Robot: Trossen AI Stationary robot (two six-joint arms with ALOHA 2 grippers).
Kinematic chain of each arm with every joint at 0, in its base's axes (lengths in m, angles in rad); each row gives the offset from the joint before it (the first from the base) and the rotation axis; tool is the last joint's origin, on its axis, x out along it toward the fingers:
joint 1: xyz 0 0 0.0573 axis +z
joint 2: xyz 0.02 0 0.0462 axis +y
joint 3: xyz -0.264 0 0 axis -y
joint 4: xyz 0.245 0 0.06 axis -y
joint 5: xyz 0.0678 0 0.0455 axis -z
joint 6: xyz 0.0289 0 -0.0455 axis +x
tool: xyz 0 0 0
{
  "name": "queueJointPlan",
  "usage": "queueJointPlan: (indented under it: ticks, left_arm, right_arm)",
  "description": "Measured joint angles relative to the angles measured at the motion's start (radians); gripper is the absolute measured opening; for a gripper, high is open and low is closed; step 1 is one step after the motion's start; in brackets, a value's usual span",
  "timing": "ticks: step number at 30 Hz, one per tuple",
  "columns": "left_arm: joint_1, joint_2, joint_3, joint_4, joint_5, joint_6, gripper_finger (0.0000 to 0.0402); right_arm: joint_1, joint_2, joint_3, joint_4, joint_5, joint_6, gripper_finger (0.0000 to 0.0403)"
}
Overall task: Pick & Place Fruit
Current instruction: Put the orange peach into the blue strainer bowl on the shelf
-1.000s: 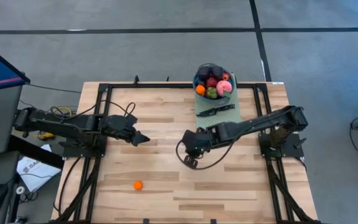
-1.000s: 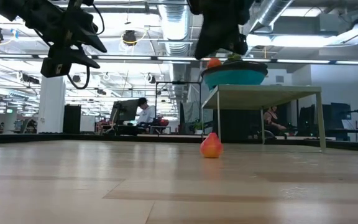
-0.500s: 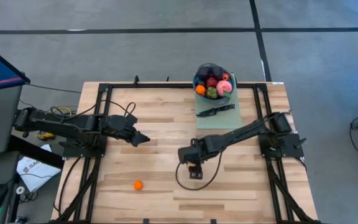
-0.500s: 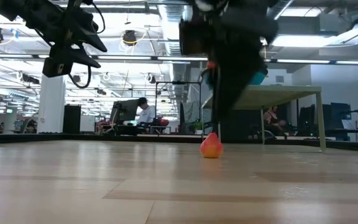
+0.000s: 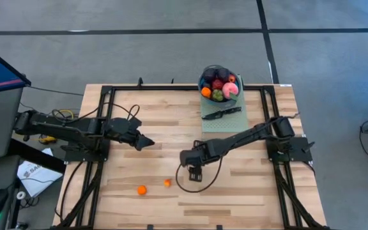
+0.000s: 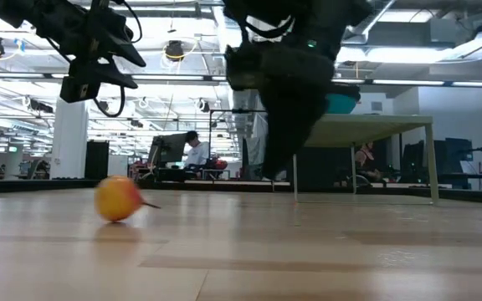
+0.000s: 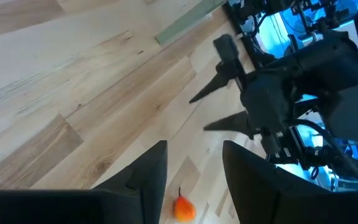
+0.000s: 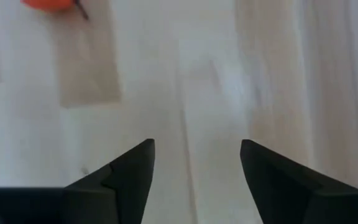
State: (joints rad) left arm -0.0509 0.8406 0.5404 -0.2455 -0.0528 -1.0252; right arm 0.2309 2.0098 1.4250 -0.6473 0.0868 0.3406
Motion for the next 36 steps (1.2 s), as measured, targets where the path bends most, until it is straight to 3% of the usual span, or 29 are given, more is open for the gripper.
queueJointPlan:
  ticks: [4,9,17,22,27,36]
  left_arm:
    - [0.000,0.000,0.000,0.000,0.000,0.000,0.0149]
    - [0.000,0.000,0.000,-0.001,0.049,0.000,0.0149]
    - [-0.001,0.000,0.000,-0.002,0.247,0.000,0.0149]
    - [-0.024,0.000,0.000,-0.001,0.264,0.007,0.0149]
    - [-0.063,0.000,0.000,-0.001,0.264,0.026,0.0149]
    - [-0.104,0.000,0.000,-0.001,0.264,0.023,0.0149]
  right_arm:
    - [-0.003,0.000,0.000,0.123,-0.114,-0.074,0.0228]
    - [-0.001,0.000,0.000,0.231,-0.150,-0.132,0.0245]
    - [-0.001,0.006,0.000,0.413,-0.214,-0.311,0.0291]
    - [-0.007,0.006,0.000,0.465,-0.220,-0.487,0.0290]
    - [-0.025,0.091,-0.002,0.502,-0.298,-0.534,0.0289]
    - [-0.008,0.277,0.171,0.521,-0.330,-0.661,0.0280]
